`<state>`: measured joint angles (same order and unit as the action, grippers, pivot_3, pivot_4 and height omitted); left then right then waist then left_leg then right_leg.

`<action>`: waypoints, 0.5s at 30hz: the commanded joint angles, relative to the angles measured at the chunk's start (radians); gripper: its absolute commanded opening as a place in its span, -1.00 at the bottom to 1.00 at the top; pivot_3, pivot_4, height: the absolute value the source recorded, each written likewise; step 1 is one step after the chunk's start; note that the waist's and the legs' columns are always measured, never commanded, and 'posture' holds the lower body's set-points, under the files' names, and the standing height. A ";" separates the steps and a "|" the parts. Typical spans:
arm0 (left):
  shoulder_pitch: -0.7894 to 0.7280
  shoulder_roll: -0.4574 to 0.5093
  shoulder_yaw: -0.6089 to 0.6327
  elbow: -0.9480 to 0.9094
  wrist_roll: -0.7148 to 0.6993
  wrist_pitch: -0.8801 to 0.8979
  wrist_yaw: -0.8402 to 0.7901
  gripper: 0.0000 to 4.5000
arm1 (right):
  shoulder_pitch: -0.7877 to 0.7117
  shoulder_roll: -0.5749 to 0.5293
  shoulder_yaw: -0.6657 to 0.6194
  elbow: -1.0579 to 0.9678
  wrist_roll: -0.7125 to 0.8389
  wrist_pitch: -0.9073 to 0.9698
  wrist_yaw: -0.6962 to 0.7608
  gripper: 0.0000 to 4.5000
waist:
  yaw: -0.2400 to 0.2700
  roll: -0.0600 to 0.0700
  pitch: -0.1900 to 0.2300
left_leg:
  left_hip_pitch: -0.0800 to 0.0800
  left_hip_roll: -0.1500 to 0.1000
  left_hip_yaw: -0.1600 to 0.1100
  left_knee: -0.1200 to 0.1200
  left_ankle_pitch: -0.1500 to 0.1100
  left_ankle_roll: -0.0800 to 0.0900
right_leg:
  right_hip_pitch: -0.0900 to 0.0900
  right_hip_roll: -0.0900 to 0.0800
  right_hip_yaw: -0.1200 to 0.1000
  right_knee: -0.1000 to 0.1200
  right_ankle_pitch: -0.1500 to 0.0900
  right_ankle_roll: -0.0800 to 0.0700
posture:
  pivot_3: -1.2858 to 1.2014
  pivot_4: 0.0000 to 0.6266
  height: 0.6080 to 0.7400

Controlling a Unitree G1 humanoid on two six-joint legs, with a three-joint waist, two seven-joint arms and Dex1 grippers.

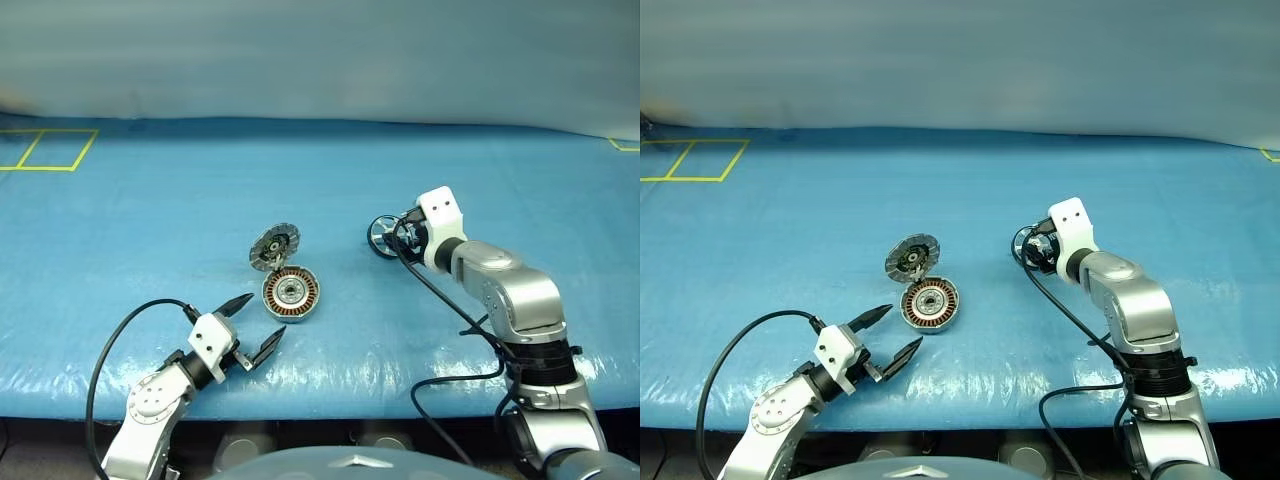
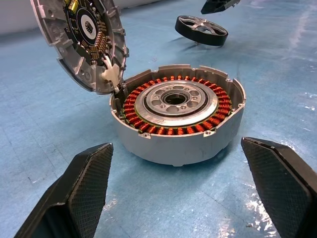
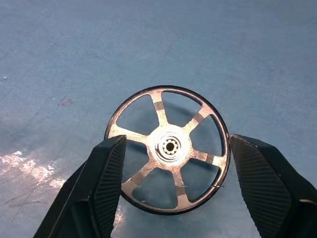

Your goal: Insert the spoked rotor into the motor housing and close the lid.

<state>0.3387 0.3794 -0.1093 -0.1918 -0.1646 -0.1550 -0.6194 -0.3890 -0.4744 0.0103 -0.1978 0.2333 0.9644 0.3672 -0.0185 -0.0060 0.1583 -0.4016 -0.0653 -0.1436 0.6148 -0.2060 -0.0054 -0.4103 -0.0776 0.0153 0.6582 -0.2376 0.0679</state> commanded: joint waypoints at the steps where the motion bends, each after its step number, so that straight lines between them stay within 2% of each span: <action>1: 0.001 -0.003 -0.002 -0.011 0.002 -0.008 0.005 1.00 | -0.027 -0.020 0.013 0.016 -0.015 -0.050 0.028 0.55 | -0.001 0.000 0.000 | 0.000 0.000 0.000 0.000 0.000 0.000 | 0.000 0.000 0.000 0.000 0.000 0.000 | 0.03 -0.52 1.00; 15: 0.012 -0.006 0.000 -0.020 0.004 -0.009 0.014 1.00 | -0.070 -0.046 0.094 0.149 -0.068 -0.153 0.116 0.55 | -0.001 0.000 0.000 | 0.000 0.000 0.001 0.001 0.000 0.000 | 0.000 0.000 0.000 0.000 0.000 0.000 | 0.03 -0.52 1.00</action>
<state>0.3468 0.3771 -0.1093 -0.1919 -0.1577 -0.1551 -0.6103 -0.4340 -0.5069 0.1122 -0.0475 0.1738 0.8422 0.4728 -0.0197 -0.0059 0.1585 -0.4016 -0.0653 -0.1431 0.6153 -0.2060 -0.0053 -0.4100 -0.0776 0.0155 0.6584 -0.2375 0.0679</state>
